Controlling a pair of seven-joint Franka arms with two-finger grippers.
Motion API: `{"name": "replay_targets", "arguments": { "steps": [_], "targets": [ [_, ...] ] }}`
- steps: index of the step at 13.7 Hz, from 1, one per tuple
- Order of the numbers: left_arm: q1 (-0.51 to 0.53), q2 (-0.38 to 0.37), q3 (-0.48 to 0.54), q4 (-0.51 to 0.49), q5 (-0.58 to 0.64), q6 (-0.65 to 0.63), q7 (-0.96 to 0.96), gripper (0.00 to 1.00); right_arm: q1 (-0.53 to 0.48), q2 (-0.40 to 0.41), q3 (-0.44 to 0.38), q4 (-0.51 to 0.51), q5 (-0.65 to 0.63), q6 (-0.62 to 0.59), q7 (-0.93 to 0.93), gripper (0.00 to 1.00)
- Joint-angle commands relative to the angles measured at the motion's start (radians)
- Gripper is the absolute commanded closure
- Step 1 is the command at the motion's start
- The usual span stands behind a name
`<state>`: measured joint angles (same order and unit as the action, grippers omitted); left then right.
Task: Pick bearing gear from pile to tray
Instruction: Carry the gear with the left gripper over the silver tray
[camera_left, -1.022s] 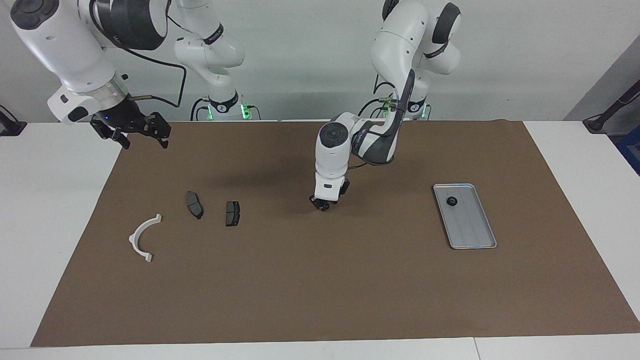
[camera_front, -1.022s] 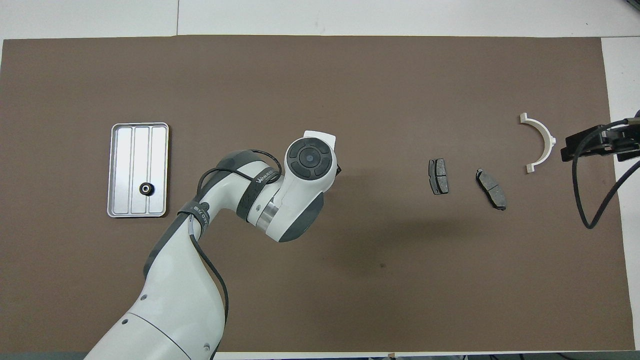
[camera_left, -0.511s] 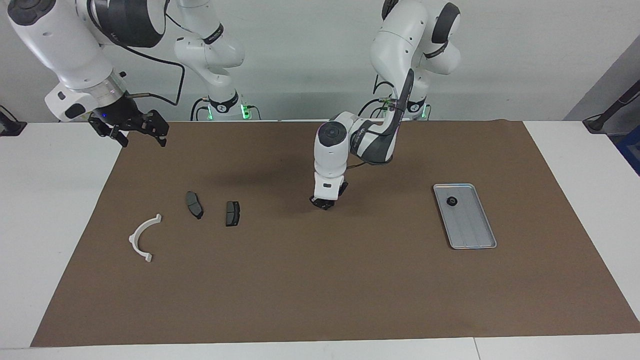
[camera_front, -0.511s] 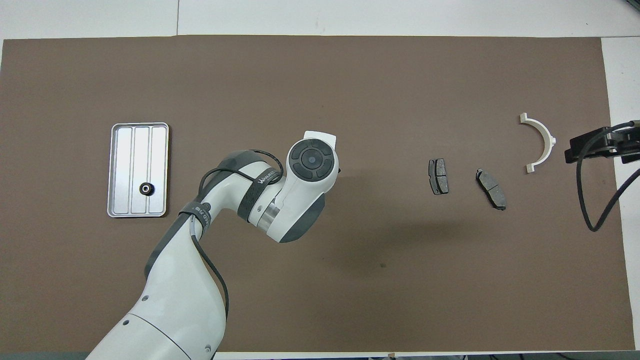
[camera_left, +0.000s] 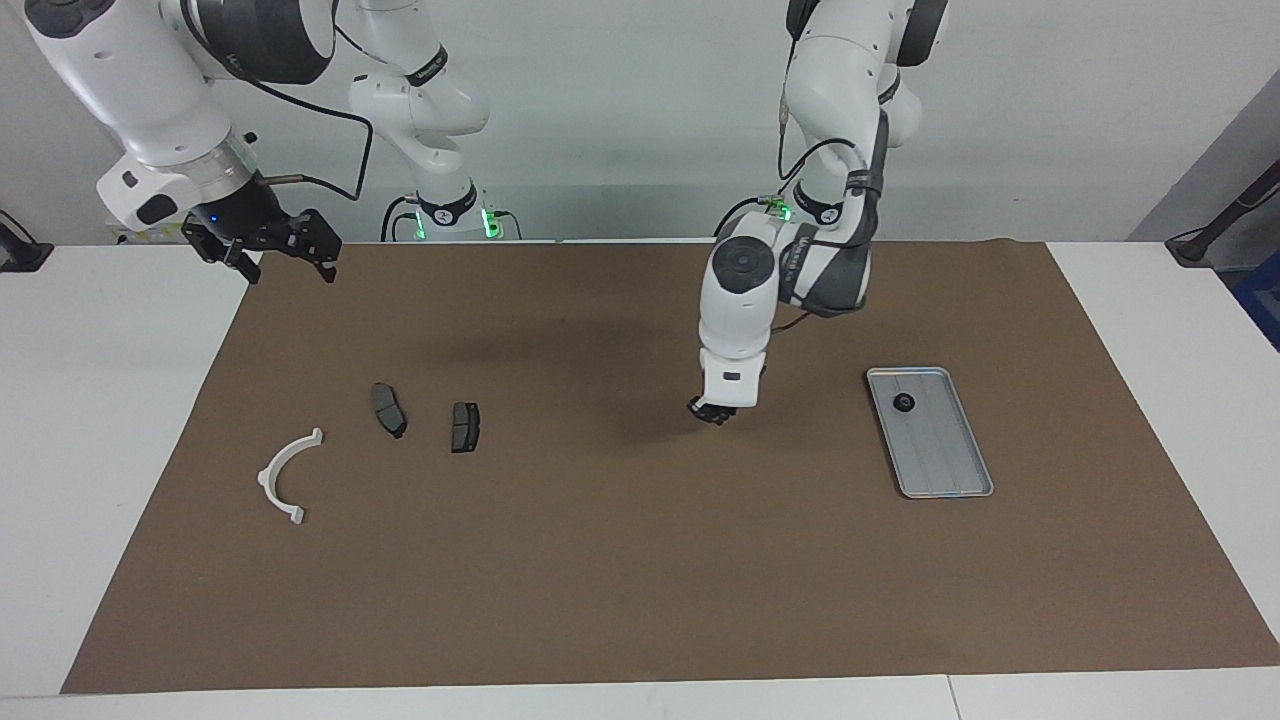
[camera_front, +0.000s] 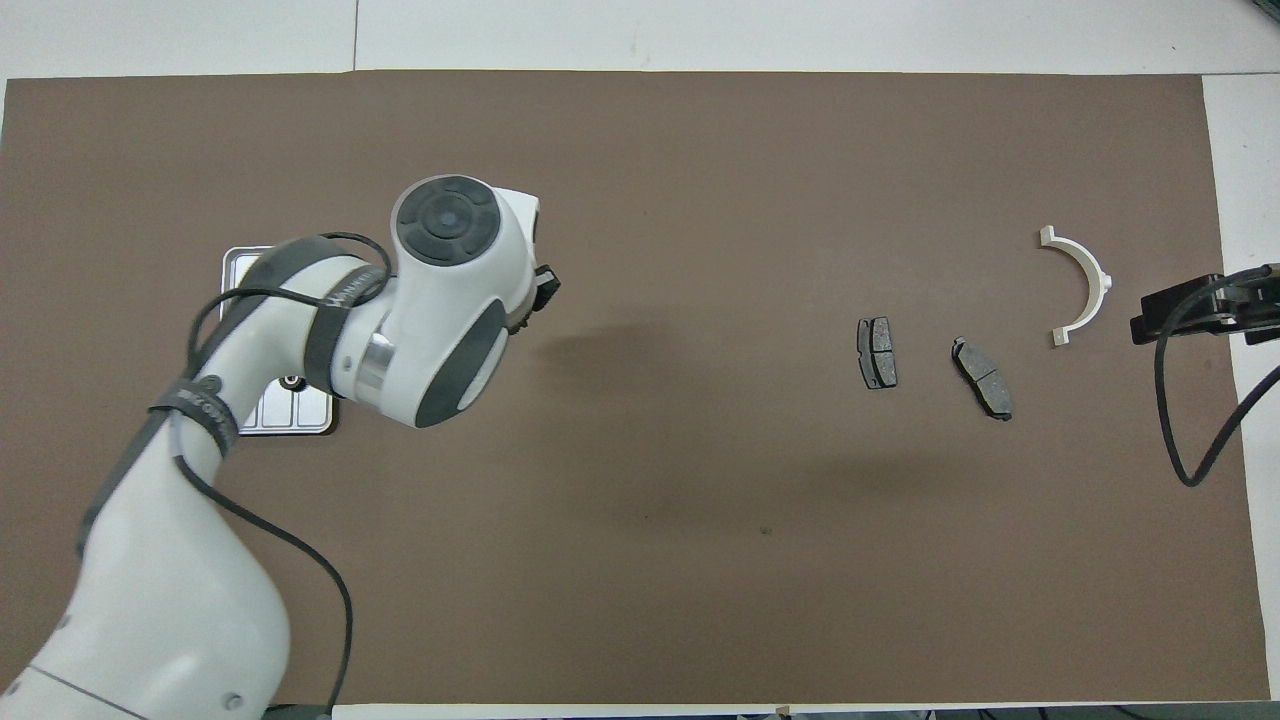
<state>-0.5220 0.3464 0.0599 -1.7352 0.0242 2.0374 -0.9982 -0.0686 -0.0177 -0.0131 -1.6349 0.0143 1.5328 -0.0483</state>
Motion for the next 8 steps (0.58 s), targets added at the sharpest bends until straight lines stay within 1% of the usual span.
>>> {"name": "replay_targets", "arguments": {
  "steps": [1, 4, 6, 8],
  "targets": [
    [0.135, -0.102, -0.012, -0.122, 0.014, -0.011, 0.209, 1.0, -0.022, -0.022, 0.016, -0.033, 0.001, 0.02, -0.027, 0.0],
    [0.299, -0.103, -0.012, -0.129, 0.014, -0.002, 0.497, 1.0, -0.022, -0.022, 0.016, -0.033, -0.004, 0.02, -0.027, 0.0],
    [0.373, -0.103, -0.012, -0.135, 0.01, 0.021, 0.603, 1.0, -0.02, -0.021, 0.016, -0.033, -0.023, 0.02, -0.027, 0.0],
    [0.407, -0.107, -0.012, -0.171, 0.008, 0.076, 0.651, 1.0, -0.019, -0.022, 0.016, -0.033, -0.045, 0.018, -0.027, 0.0]
  ]
}}
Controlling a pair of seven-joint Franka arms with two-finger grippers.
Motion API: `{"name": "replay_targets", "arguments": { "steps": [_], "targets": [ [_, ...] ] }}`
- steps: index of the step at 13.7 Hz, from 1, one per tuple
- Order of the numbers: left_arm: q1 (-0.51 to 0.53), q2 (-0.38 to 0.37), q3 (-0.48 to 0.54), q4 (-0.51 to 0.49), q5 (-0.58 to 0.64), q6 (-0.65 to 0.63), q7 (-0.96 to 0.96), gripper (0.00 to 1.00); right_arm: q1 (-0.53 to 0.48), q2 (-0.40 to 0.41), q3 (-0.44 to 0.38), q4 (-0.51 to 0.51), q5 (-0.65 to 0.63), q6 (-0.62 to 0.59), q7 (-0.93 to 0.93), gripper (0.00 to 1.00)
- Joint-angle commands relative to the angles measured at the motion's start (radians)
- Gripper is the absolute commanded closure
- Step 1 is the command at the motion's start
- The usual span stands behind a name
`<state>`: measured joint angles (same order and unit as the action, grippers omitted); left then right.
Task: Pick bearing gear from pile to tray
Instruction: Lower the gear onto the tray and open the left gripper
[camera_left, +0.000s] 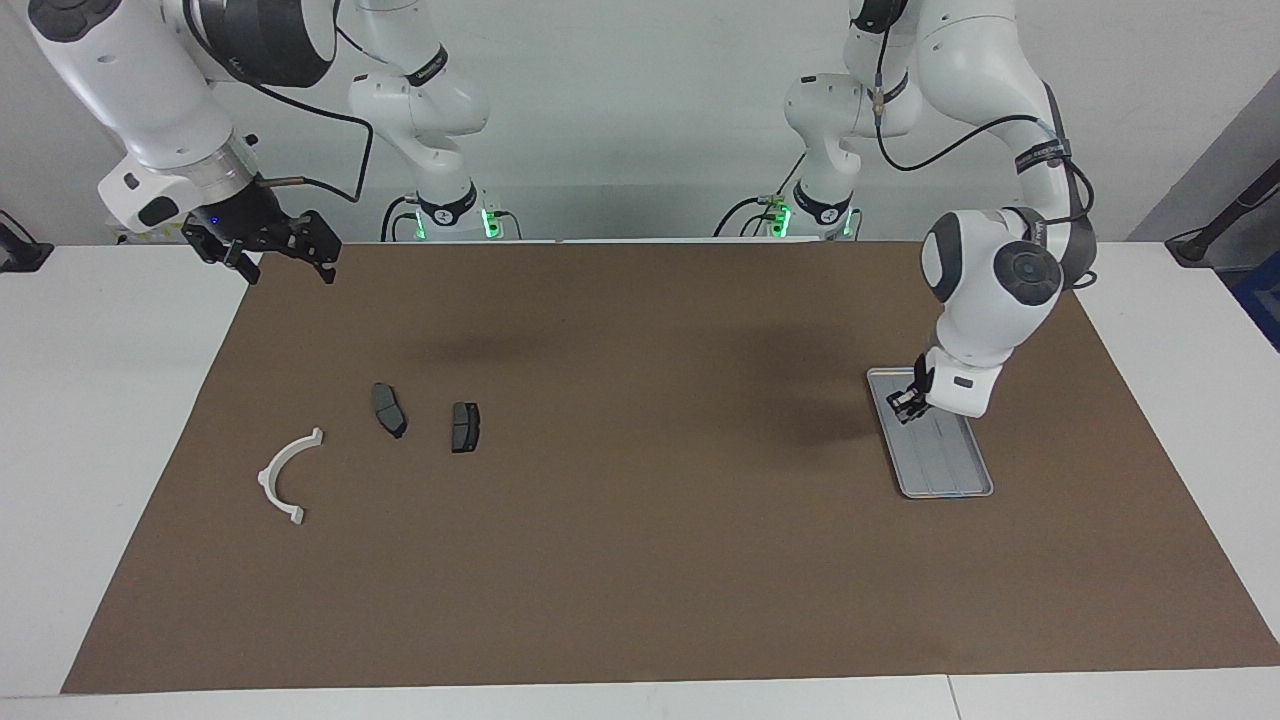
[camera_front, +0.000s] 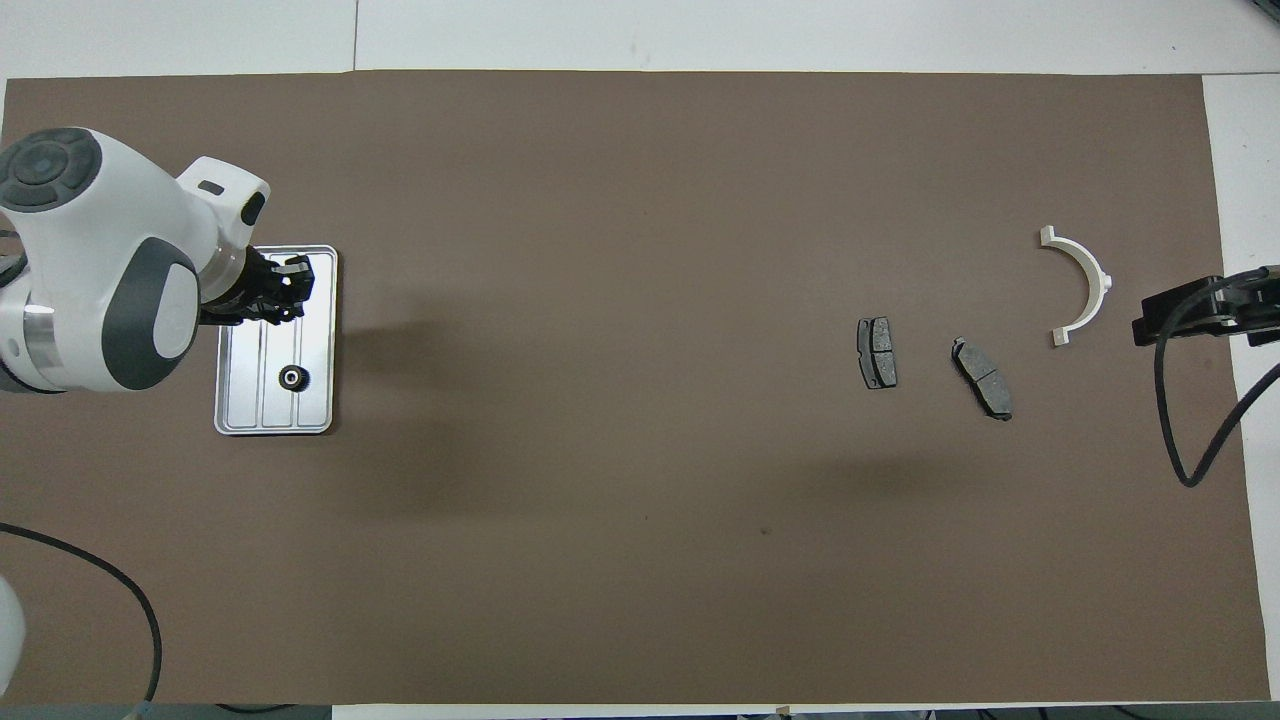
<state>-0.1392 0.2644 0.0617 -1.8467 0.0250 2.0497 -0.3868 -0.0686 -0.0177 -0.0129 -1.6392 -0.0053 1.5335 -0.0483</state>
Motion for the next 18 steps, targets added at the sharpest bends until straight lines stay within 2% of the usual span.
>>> {"name": "replay_targets", "arguments": {
  "steps": [1, 3, 8, 11, 17, 18],
  "targets": [
    [0.035, -0.033, -0.014, -0.093, 0.007, 0.116, 0.042, 1.0, -0.017, -0.022, 0.016, -0.028, -0.031, 0.017, -0.022, 0.0],
    [0.038, -0.028, -0.014, -0.138, 0.006, 0.2, 0.039, 1.0, -0.017, -0.022, 0.016, -0.028, -0.041, 0.017, -0.021, 0.0],
    [0.027, -0.022, -0.014, -0.187, 0.001, 0.242, 0.026, 1.0, -0.019, -0.022, 0.016, -0.03, -0.041, 0.017, -0.021, 0.0],
    [0.029, -0.013, -0.014, -0.236, 0.001, 0.331, 0.026, 1.0, -0.019, -0.021, 0.016, -0.03, -0.041, 0.019, -0.019, 0.0],
    [0.035, 0.003, -0.016, -0.24, 0.001, 0.34, 0.028, 1.0, -0.02, -0.021, 0.016, -0.031, -0.041, 0.019, -0.019, 0.0],
    [0.035, 0.003, -0.016, -0.241, 0.001, 0.34, 0.028, 0.97, -0.02, -0.021, 0.016, -0.031, -0.041, 0.019, -0.019, 0.0]
  ]
}}
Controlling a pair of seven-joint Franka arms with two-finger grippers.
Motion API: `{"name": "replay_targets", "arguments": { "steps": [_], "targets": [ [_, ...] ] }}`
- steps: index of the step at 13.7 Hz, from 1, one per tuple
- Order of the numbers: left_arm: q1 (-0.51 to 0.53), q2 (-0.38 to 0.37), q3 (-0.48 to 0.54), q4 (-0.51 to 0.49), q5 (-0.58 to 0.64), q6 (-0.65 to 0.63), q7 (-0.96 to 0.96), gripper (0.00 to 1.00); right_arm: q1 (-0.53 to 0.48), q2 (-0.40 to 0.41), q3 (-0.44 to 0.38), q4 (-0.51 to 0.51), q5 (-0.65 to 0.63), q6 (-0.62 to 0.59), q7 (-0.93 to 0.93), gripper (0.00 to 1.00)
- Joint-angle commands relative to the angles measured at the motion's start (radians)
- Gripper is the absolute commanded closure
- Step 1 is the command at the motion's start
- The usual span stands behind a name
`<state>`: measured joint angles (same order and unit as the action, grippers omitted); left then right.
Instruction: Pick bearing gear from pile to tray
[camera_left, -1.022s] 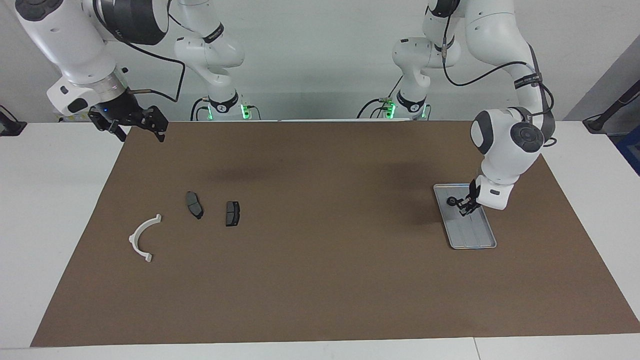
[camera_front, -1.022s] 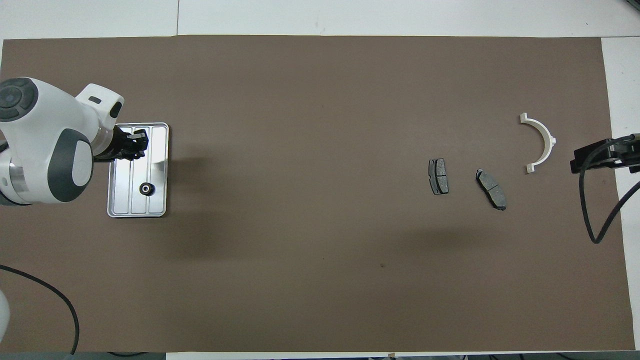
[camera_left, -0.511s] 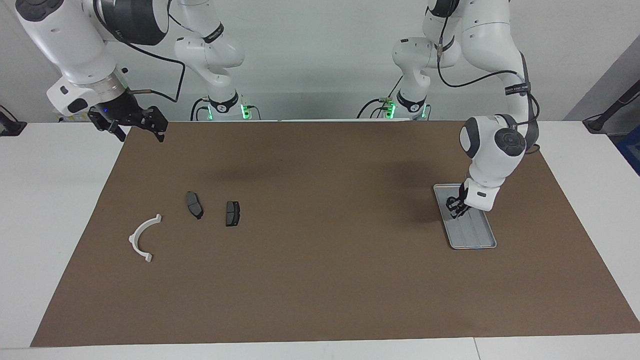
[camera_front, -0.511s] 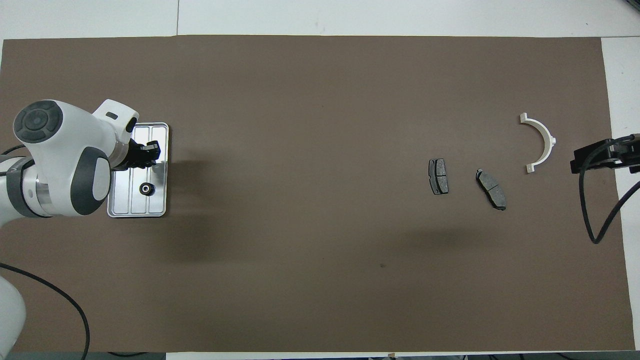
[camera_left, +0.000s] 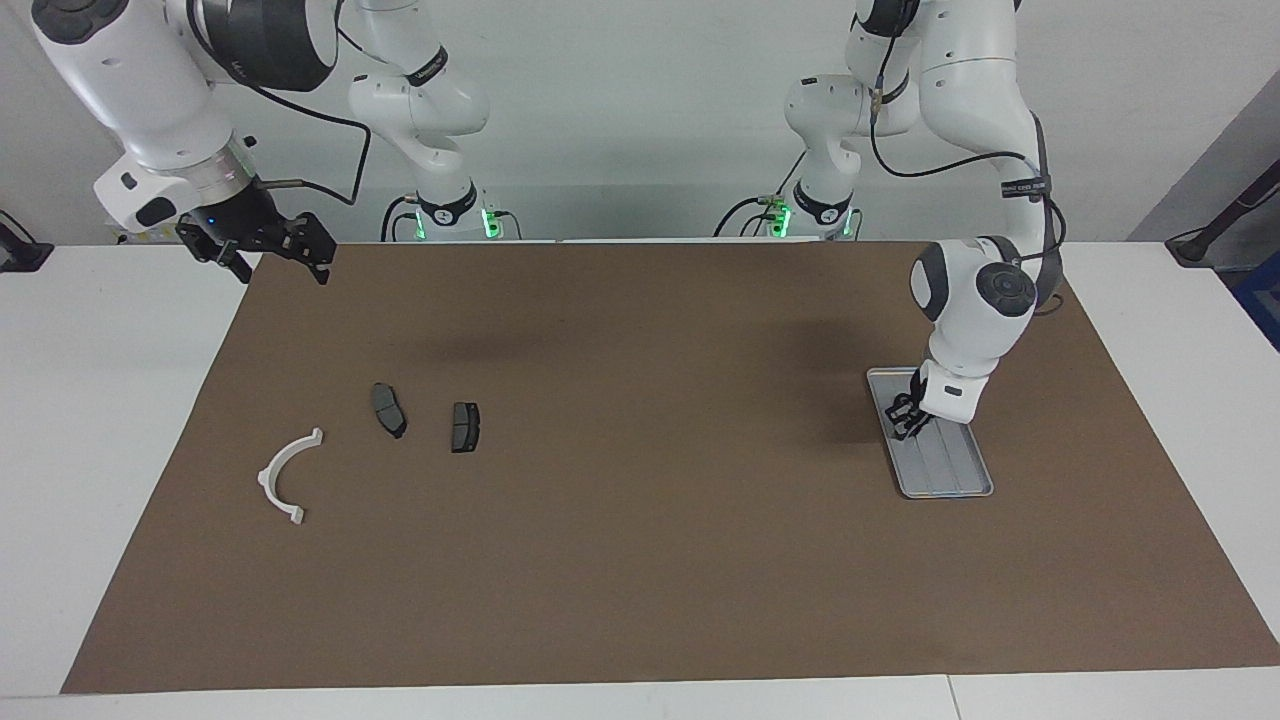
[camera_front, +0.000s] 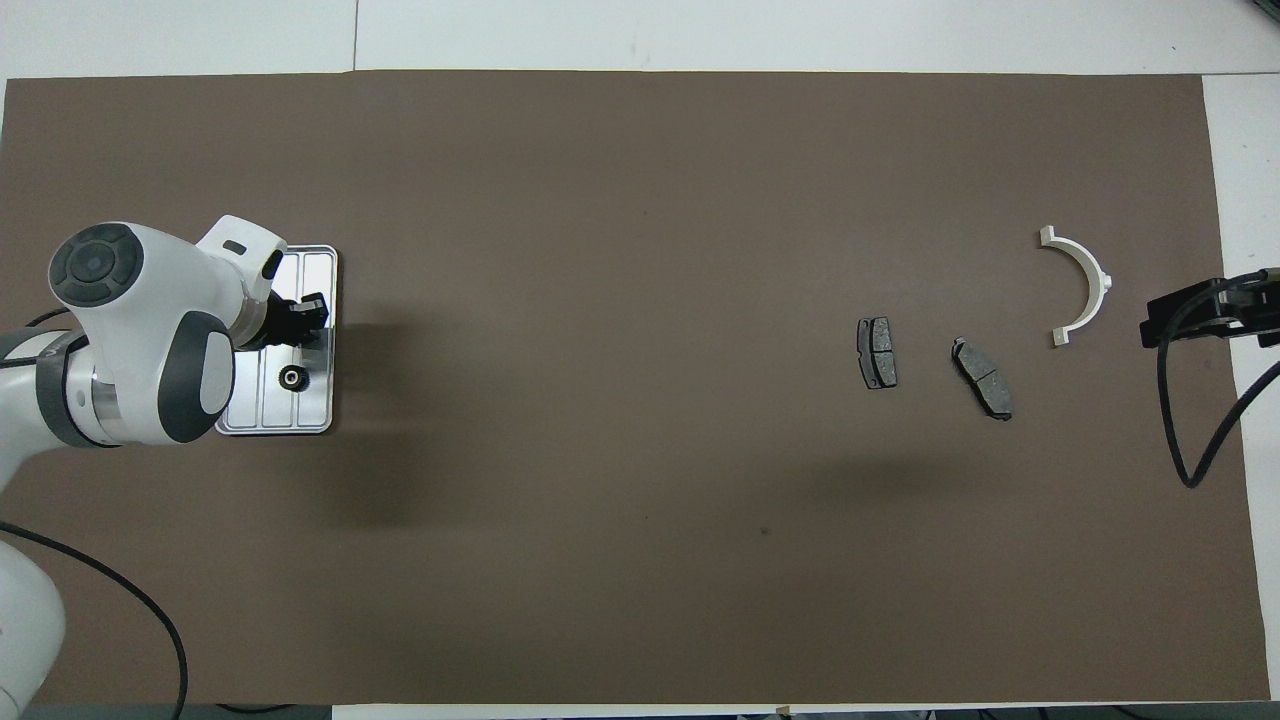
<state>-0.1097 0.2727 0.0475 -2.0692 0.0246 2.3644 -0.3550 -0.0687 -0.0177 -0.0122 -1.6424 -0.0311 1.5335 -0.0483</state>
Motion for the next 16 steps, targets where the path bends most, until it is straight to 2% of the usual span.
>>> {"name": "replay_targets", "arguments": {
  "steps": [1, 2, 3, 6, 9, 13, 16],
  "targets": [
    [0.004, -0.006, -0.001, -0.017, 0.002, 0.026, -0.004, 0.71, -0.02, -0.021, 0.015, -0.03, -0.015, 0.019, -0.018, 0.0],
    [0.002, -0.006, 0.0, -0.017, 0.002, 0.026, -0.005, 0.33, -0.02, -0.021, 0.015, -0.03, -0.015, 0.019, -0.019, 0.0],
    [0.002, -0.006, 0.0, -0.014, 0.002, 0.023, -0.007, 0.0, -0.02, -0.021, 0.015, -0.03, -0.015, 0.019, -0.019, 0.0],
    [0.021, -0.021, 0.0, 0.035, 0.002, -0.014, -0.005, 0.0, -0.022, -0.021, 0.015, -0.03, -0.015, 0.019, -0.018, 0.0],
    [0.039, -0.043, 0.002, 0.151, 0.002, -0.198, 0.007, 0.0, -0.022, -0.021, 0.015, -0.03, -0.016, 0.02, -0.016, 0.0],
    [0.033, -0.166, 0.0, 0.187, 0.002, -0.399, 0.007, 0.0, -0.022, -0.021, 0.015, -0.03, -0.015, 0.02, -0.016, 0.0],
    [0.024, -0.226, 0.002, 0.26, 0.002, -0.59, 0.013, 0.0, -0.022, -0.021, 0.015, -0.028, -0.015, 0.02, -0.016, 0.0]
  ]
}}
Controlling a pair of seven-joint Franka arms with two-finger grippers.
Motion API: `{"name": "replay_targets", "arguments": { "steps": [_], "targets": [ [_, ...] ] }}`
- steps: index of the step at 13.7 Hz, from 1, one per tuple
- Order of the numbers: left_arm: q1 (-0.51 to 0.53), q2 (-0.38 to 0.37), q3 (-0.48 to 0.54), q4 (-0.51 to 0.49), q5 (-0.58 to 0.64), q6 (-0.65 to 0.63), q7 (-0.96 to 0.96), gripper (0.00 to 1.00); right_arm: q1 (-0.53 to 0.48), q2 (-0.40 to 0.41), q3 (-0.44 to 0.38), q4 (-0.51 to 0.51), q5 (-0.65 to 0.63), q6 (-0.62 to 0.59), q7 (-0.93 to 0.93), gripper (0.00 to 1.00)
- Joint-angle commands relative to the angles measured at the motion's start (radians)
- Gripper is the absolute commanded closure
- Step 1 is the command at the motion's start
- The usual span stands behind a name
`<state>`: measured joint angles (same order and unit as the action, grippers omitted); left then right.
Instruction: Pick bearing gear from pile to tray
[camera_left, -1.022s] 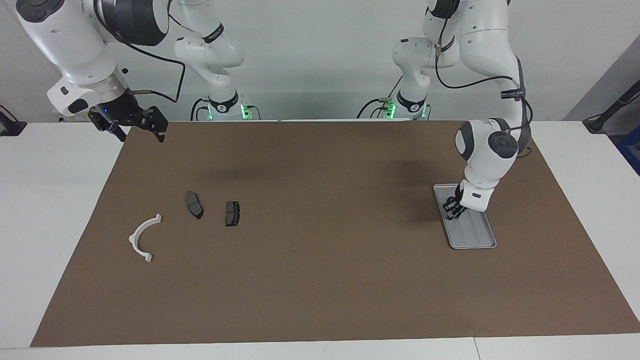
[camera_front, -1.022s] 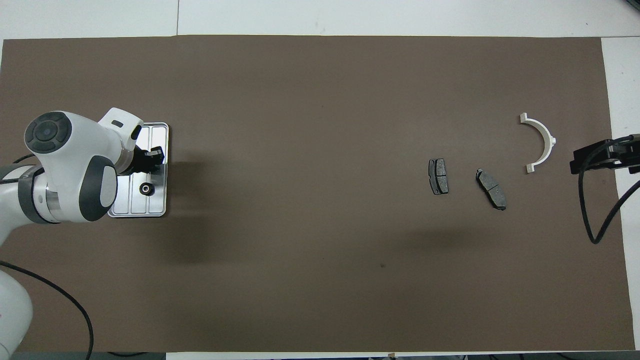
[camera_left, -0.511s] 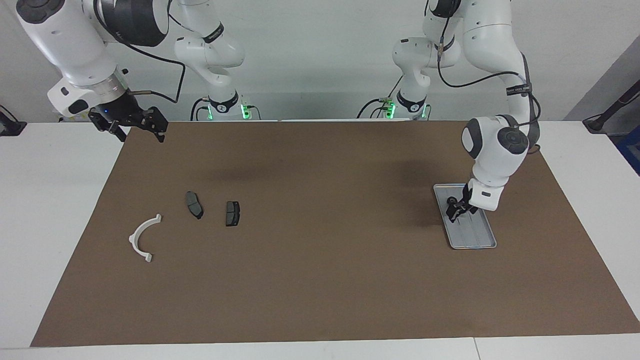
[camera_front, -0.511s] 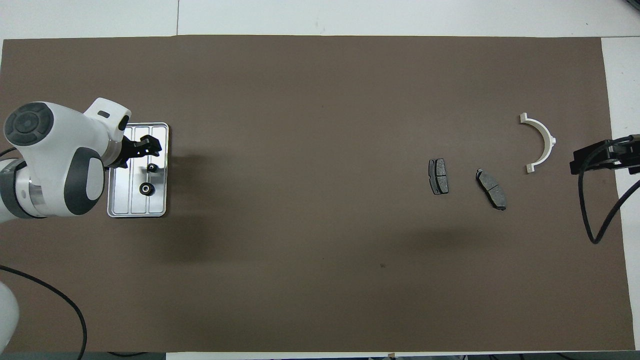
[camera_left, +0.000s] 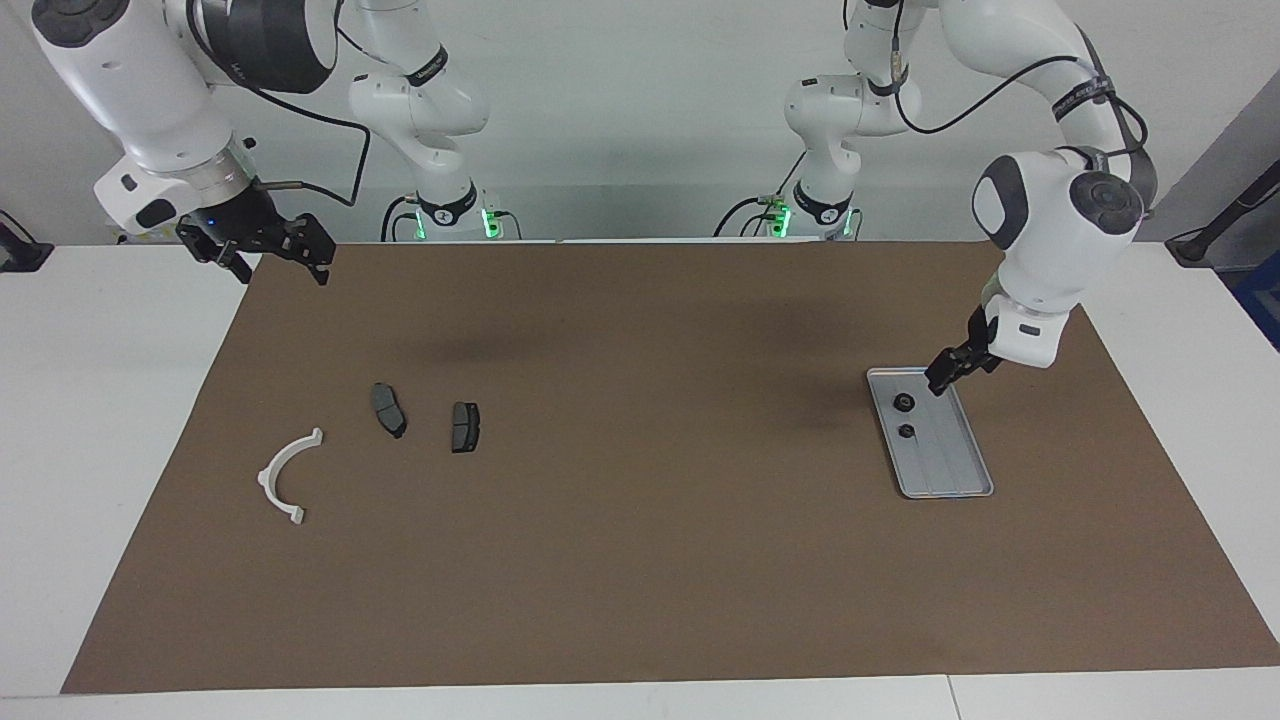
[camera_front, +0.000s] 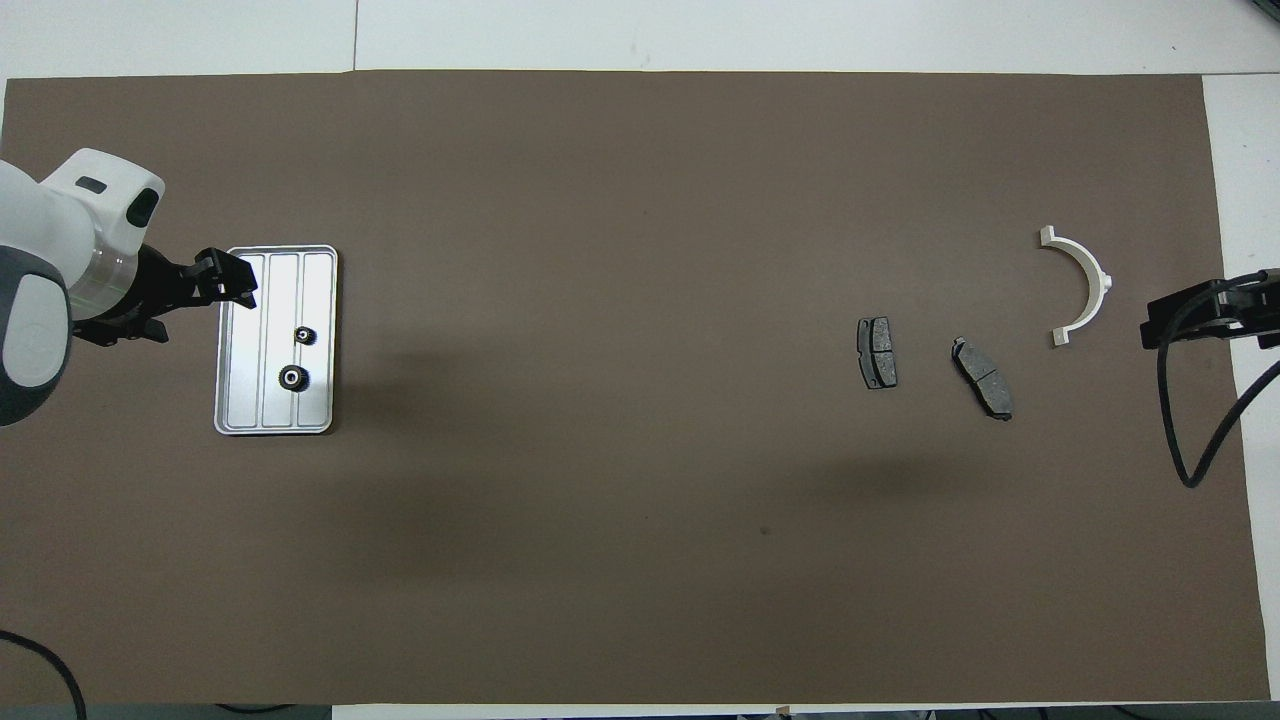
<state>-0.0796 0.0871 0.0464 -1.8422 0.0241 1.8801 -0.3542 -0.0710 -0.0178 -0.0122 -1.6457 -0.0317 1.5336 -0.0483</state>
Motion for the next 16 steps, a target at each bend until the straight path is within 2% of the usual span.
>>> {"name": "replay_targets", "arguments": {
  "steps": [1, 3, 5, 16],
  "targets": [
    [-0.003, -0.081, 0.003, 0.034, 0.002, -0.145, 0.015, 0.0, -0.02, -0.021, 0.015, -0.025, -0.014, 0.02, -0.018, 0.0],
    [-0.008, -0.142, 0.003, 0.023, 0.0, -0.215, 0.018, 0.0, -0.02, -0.021, 0.015, -0.025, -0.014, 0.02, -0.018, 0.0],
    [-0.009, -0.156, 0.001, 0.023, 0.0, -0.245, 0.02, 0.0, -0.02, -0.021, 0.015, -0.025, -0.014, 0.022, -0.019, 0.0],
    [-0.035, -0.107, 0.007, 0.05, -0.023, -0.176, 0.015, 0.0, -0.021, -0.018, 0.014, -0.026, -0.014, 0.028, -0.019, 0.0]
  ]
}}
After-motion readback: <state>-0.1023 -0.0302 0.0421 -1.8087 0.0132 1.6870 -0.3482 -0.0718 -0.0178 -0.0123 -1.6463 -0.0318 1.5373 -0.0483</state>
